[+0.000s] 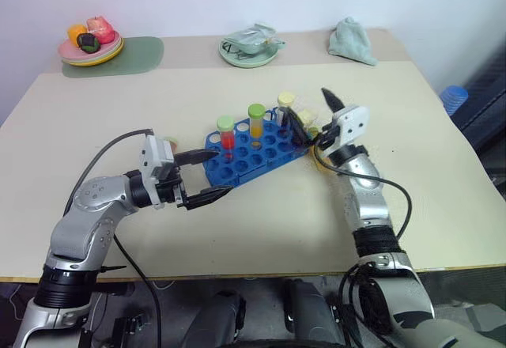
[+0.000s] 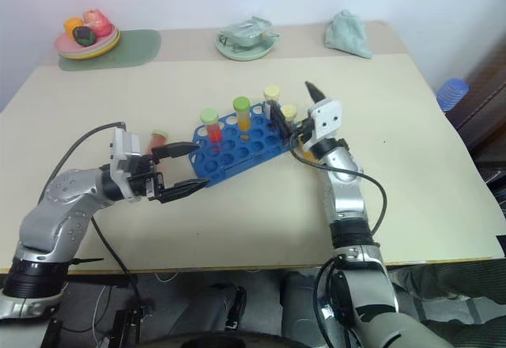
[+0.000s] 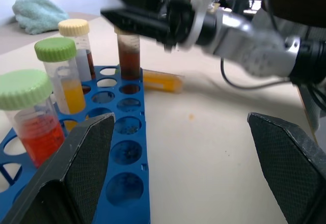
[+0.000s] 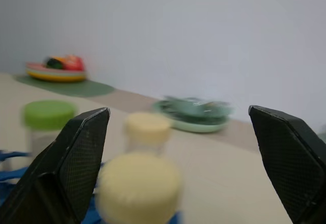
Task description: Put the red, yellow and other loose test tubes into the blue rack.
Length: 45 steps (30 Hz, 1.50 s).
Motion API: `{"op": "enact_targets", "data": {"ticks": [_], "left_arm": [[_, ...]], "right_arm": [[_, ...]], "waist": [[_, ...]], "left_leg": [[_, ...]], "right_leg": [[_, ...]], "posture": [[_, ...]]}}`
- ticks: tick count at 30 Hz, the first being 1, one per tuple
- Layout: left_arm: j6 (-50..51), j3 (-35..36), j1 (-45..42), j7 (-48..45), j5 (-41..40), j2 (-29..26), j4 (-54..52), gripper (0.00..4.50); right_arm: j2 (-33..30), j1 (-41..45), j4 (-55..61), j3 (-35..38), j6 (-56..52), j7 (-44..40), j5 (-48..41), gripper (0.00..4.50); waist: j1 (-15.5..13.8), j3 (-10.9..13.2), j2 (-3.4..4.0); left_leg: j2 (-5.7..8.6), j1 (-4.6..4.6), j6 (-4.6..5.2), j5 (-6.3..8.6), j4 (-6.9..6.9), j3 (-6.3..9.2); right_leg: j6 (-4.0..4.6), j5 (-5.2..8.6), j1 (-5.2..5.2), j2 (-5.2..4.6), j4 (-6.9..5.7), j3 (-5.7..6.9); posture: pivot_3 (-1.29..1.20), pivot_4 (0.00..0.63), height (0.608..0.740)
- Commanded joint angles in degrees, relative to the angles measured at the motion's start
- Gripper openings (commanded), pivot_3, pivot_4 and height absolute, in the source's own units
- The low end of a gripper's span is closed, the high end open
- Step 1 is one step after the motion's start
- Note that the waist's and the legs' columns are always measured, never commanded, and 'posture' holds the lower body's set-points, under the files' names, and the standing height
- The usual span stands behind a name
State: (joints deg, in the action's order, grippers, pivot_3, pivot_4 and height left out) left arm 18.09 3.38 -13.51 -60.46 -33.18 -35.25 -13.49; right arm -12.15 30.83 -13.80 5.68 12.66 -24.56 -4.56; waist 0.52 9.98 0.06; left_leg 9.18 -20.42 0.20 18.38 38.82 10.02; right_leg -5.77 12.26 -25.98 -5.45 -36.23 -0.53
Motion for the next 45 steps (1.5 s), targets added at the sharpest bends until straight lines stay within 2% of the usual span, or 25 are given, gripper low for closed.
{"op": "enact_targets", "data": {"ticks": [1,7,10,14,17,28,39,42,44,45], "left_arm": [[-0.8,0.0,-1.2,-0.1,0.1,0.4,-0.2,4.29],[-1.1,-0.4,-1.7,-0.5,0.3,0.9,0.1,4.29],[-1.1,-0.4,-1.8,-0.5,0.4,1.1,0.1,4.29],[-1.2,-0.4,-1.8,-0.5,0.4,1.2,0.1,4.29],[-1.0,-0.4,-1.7,-0.3,0.4,1.2,-0.2,4.29],[-0.1,-0.7,-3.0,-0.2,0.5,1.0,-0.2,4.29],[0.0,-1.2,-2.7,0.4,0.3,1.2,-0.5,4.29],[0.0,-1.3,-2.4,0.7,0.2,1.2,-0.9,4.29],[0.1,-1.2,-2.2,0.9,0.1,1.1,-1.2,4.29],[0.1,-1.2,-2.0,0.9,0.0,1.1,-1.2,4.29]], "right_arm": [[-3.6,0.8,11.9,0.2,-13.0,0.0,-2.2,4.45],[-13.6,3.6,20.4,4.2,-39.3,-4.9,-13.4,4.45],[-17.8,3.6,20.2,4.9,-46.6,-5.9,-15.2,4.45],[-24.7,0.8,20.6,3.9,-54.4,-11.9,-17.8,4.45],[-27.7,-0.5,20.2,0.8,-60.9,-15.4,-19.2,4.45],[-27.2,9.4,9.0,-9.0,-69.4,-16.2,-15.6,4.45],[-23.5,17.9,-10.5,-18.0,-59.4,-17.7,-5.5,4.45],[-23.3,19.3,-14.2,-19.7,-55.2,-19.2,-2.8,3.64],[-23.5,19.9,-15.5,-20.3,-53.7,-20.4,-1.5,2.69],[-23.9,20.0,-15.8,-20.8,-53.0,-21.2,-0.8,2.69]], "waist": [[0.0,0.0,-0.01],[-0.1,0.0,-0.02],[-0.2,0.0,-0.04],[-0.7,0.0,-0.04],[-0.9,0.0,-0.05],[-1.2,0.0,-0.07],[-1.2,0.0,-0.09],[-1.1,0.0,-0.09],[-1.1,0.0,-0.09],[-1.1,0.0,-0.09]], "left_leg": [[0.00,0.00,0.00,0.00,0.00,-0.03],[-0.04,0.01,0.05,0.02,-0.01,-0.26],[-0.06,-0.01,0.11,0.05,-0.02,-0.28],[-0.06,-0.05,0.23,0.12,-0.01,-0.35],[-0.06,-0.06,0.29,0.15,-0.01,-0.45],[-0.06,-0.10,0.31,0.17,0.05,-0.53],[-0.06,-0.20,0.32,0.18,0.08,-0.55],[-0.06,-0.18,0.32,0.17,0.12,-0.57],[-0.06,-0.17,0.31,0.17,0.13,-0.57],[-0.06,-0.16,0.30,0.16,0.13,-0.58]], "right_leg": [[0.00,0.00,-0.01,0.00,0.00,-0.03],[-0.02,-0.02,-0.05,0.01,0.03,-0.26],[-0.03,-0.02,-0.05,0.00,0.07,-0.26],[-0.08,-0.05,-0.06,-0.03,0.15,-0.27],[-0.12,-0.08,-0.07,-0.03,0.20,-0.33],[-0.20,-0.13,-0.07,-0.04,0.23,-0.37],[-0.21,-0.14,-0.19,-0.04,0.23,-0.37],[-0.22,-0.16,-0.18,-0.02,0.20,-0.39],[-0.22,-0.17,-0.17,-0.02,0.19,-0.39],[-0.22,-0.18,-0.17,-0.02,0.18,-0.39]], "posture": [[0.00,0.150,0.740],[0.00,0.150,0.740],[0.00,0.150,0.740],[0.00,0.150,0.740],[0.00,0.150,0.740],[0.00,0.150,0.740],[0.00,0.150,0.740],[0.00,0.150,0.740],[0.00,0.150,0.740],[0.00,0.150,0.740]]}}
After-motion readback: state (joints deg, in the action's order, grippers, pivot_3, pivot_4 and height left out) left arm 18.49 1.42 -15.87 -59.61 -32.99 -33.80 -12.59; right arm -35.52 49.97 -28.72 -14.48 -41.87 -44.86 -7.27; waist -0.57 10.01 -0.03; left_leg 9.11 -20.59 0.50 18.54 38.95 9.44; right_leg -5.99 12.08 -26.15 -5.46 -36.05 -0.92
